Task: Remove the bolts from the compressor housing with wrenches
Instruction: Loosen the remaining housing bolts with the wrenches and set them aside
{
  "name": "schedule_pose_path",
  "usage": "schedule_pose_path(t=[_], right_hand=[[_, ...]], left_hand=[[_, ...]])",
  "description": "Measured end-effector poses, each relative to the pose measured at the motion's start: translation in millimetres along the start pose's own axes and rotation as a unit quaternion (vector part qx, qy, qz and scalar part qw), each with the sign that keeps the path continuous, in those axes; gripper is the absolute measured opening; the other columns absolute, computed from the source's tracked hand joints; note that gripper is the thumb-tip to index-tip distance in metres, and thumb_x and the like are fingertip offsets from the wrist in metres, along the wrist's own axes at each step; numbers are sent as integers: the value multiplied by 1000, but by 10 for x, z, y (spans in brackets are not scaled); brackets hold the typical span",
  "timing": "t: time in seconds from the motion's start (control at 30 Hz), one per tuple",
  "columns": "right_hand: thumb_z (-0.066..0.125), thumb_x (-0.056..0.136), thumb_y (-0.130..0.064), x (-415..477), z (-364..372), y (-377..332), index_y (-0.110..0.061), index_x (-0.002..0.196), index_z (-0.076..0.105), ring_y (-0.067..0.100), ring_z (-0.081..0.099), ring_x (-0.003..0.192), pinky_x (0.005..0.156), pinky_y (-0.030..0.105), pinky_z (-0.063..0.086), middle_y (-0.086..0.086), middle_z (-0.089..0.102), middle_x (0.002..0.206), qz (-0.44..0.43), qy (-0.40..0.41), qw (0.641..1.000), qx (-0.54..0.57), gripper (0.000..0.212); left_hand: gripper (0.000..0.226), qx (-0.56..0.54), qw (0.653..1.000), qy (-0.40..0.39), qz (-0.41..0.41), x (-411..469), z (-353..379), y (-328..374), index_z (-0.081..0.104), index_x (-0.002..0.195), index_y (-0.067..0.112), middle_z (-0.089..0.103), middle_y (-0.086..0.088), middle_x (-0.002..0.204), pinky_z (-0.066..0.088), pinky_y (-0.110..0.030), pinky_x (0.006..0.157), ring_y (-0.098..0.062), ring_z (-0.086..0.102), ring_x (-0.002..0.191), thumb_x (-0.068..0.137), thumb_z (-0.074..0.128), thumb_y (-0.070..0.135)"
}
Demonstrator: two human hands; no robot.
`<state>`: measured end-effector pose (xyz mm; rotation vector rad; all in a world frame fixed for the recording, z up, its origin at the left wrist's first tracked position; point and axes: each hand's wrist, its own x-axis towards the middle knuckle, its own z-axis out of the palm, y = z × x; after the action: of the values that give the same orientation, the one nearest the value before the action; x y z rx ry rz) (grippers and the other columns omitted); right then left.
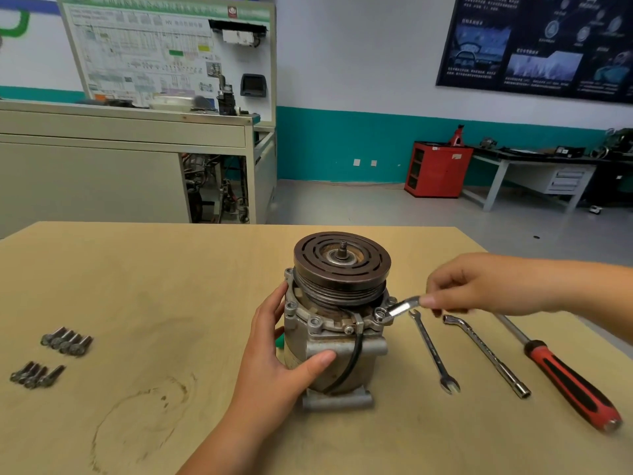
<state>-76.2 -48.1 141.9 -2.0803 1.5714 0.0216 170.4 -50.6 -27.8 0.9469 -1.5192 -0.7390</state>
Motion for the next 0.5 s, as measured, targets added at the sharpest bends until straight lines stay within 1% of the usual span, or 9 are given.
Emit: schedule_pose_path(t=[0.07, 0.13, 0.17, 0.23, 0.27, 0.3, 0.33, 0.43, 0.5], right_hand=[[44, 69, -66, 95, -46, 91, -42, 76, 65, -3, 48, 62, 66, 20, 40, -20, 55, 63, -33, 24, 999, -25, 32], [45, 74, -62, 112, -85, 165, -51, 84, 65, -4, 51, 70, 74, 23, 44, -21, 57, 71, -41, -8, 999, -16, 24], [46, 77, -58, 84, -113, 197, -52, 89, 65, -4, 52, 72, 77, 23, 46, -19, 58, 74, -37, -37, 999, 4, 22], [52, 87, -49, 4, -141, 264, -46, 95, 66, 2, 55, 75, 77, 21, 47, -13, 61, 76, -36, -103, 992, 64, 17], [54, 90, -43, -32, -145, 295, -41, 95, 67, 5, 57, 74, 76, 18, 46, -10, 62, 76, -43, -131, 986, 99, 14], [54, 90, -39, -62, -144, 322, -37, 93, 66, 7, 58, 73, 77, 18, 46, -8, 63, 75, -52, -149, 978, 136, 13], [56, 90, -39, -84, -141, 345, -31, 94, 65, 10, 60, 74, 78, 20, 47, -6, 64, 76, -60, -156, 971, 172, 13], [58, 86, -42, -145, -114, 329, -9, 96, 56, 22, 67, 80, 79, 26, 51, 6, 70, 85, -58, -155, 955, 247, 34], [57, 82, -38, -199, 0, 231, -4, 93, 51, 29, 70, 83, 76, 28, 53, 15, 72, 91, -46, -170, 939, 296, 36]], left_hand=[[87, 0, 1000, -1, -3, -1, -2, -2, 29, 128, 68, 43, 27, 139, 37, -13, 99, 3, 42, 129, 53, 73, 71], [87, 0, 1000, -1, -6, 1, -7, 3, 29, 127, 69, 43, 28, 139, 36, -8, 97, 5, 42, 129, 53, 73, 69], [86, 0, 1000, -1, -7, 1, -8, 4, 29, 127, 70, 42, 28, 139, 36, -6, 96, 5, 41, 128, 53, 73, 67], [85, 0, 1000, -2, -8, -3, -10, 4, 29, 126, 71, 42, 29, 138, 36, -3, 95, 6, 41, 128, 54, 74, 64], [84, -1, 1000, -2, -7, -5, -12, 6, 29, 125, 71, 42, 29, 138, 35, -3, 95, 7, 41, 128, 55, 74, 63], [84, -2, 1000, -1, -5, -5, -12, 9, 29, 125, 71, 42, 29, 138, 35, -3, 95, 7, 41, 128, 55, 74, 62], [84, -3, 1000, -2, -6, -5, -10, 14, 29, 125, 71, 42, 29, 138, 35, -2, 95, 7, 41, 127, 55, 74, 62], [83, -8, 1000, -2, -6, -13, -10, 24, 29, 125, 71, 43, 30, 137, 35, -3, 96, 8, 42, 127, 56, 74, 60], [83, -8, 1000, -1, -4, -16, -10, 32, 30, 125, 71, 43, 29, 137, 35, -4, 97, 7, 42, 127, 56, 74, 59]])
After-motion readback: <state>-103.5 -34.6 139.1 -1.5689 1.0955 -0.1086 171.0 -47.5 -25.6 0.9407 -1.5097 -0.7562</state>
